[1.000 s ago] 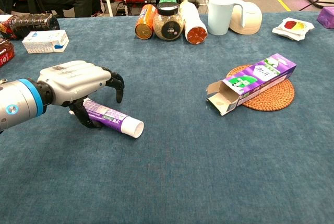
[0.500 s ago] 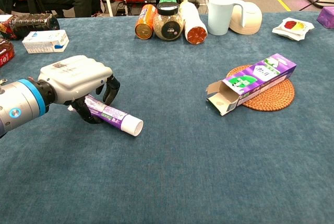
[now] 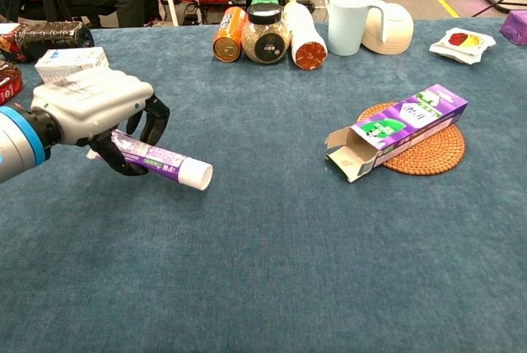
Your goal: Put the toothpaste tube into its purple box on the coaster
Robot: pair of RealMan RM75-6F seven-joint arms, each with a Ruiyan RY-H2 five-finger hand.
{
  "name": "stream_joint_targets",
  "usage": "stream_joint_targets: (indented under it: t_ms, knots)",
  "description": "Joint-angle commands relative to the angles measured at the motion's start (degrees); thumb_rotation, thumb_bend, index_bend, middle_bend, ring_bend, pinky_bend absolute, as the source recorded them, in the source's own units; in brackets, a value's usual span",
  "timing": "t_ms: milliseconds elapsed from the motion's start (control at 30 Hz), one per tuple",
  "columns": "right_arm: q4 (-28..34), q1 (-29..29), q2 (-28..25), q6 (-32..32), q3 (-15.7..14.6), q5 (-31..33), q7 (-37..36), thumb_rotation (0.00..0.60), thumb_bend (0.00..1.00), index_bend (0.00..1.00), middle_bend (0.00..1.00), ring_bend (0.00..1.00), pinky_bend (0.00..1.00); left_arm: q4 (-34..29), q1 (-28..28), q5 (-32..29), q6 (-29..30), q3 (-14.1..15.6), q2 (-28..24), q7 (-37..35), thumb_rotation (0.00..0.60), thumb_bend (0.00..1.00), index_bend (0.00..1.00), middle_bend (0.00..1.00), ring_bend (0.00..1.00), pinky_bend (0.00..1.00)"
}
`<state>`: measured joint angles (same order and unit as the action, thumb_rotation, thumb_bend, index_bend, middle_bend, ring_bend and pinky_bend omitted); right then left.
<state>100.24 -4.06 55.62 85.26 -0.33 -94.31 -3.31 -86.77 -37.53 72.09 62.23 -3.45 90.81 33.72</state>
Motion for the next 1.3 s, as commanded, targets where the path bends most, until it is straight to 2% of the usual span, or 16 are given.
stream_joint_targets:
  t_ms: [33, 167, 367, 467, 600, 867, 1167, 1300]
  knots:
    - [-0.05, -0.58, 0.35, -0.91, 0.3, 0.55, 0.08, 0.6, 0.06, 0.09, 0.01, 0.0, 0.01, -3.49, 1.12, -0.06, 1.39, -1.68, -5.19, -4.0, 0.6, 0.25, 0.69, 0.55, 0.5, 0.62]
    - [0.07, -2.89, -0.15, -4.24, 0.8, 0.58, 0.73, 0.6, 0.06, 0.09, 0.01, 0.0, 0.01, -7.88, 1.81, 0.02, 2.31, -3.07, -11.81, -6.04, 0.6, 0.25, 0.69, 0.55, 0.5, 0.62]
    - [-0.32, -10.27, -1.74, -13.37, 2.06, -1.57, 0.87, 0.6, 0.06, 0.09, 0.01, 0.0, 0.01, -14.41, 3.64, -0.35, 4.75, -5.28, -22.18, -8.54, 0.6, 0.25, 0.69, 0.55, 0.5, 0.62]
    - [-1.68, -13.91, -1.2, -17.84, 2.25, -2.7, -1.1, 0.6, 0.06, 0.09, 0.02, 0.0, 0.01, -16.15, 4.48, -0.44, 5.4, -5.77, -25.62, -9.85, 0.6, 0.25, 0.69, 0.55, 0.5, 0.62]
    - [-5.87, -20.24, 2.14, -24.84, 3.09, -3.94, -2.96, 0.6, 0.04, 0.09, 0.02, 0.01, 0.01, -17.64, 5.91, -0.44, 6.43, -6.35, -30.19, -12.32, 0.6, 0.25, 0.69, 0.55, 0.5, 0.62]
    - [-14.69, -28.71, 11.07, -32.17, 5.5, -3.03, -0.55, 0.6, 0.02, 0.07, 0.02, 0.0, 0.05, -17.44, 7.51, 0.22, 7.03, -6.86, -34.42, -17.08, 0.6, 0.25, 0.69, 0.55, 0.5, 0.62]
    - [-23.87, -33.35, 17.67, -32.84, 4.92, -4.74, 1.23, 0.6, 0.01, 0.07, 0.02, 0.01, 0.12, -14.33, 8.51, 0.98, 7.12, -6.74, -34.63, -20.89, 0.6, 0.25, 0.69, 0.55, 0.5, 0.62]
    - [-25.11, -35.26, 19.34, -35.29, 3.89, -3.99, -0.11, 0.6, 0.02, 0.07, 0.03, 0.02, 0.15, -12.44, 8.42, 0.91, 6.21, -6.44, -33.66, -21.69, 0.6, 0.25, 0.69, 0.55, 0.5, 0.62]
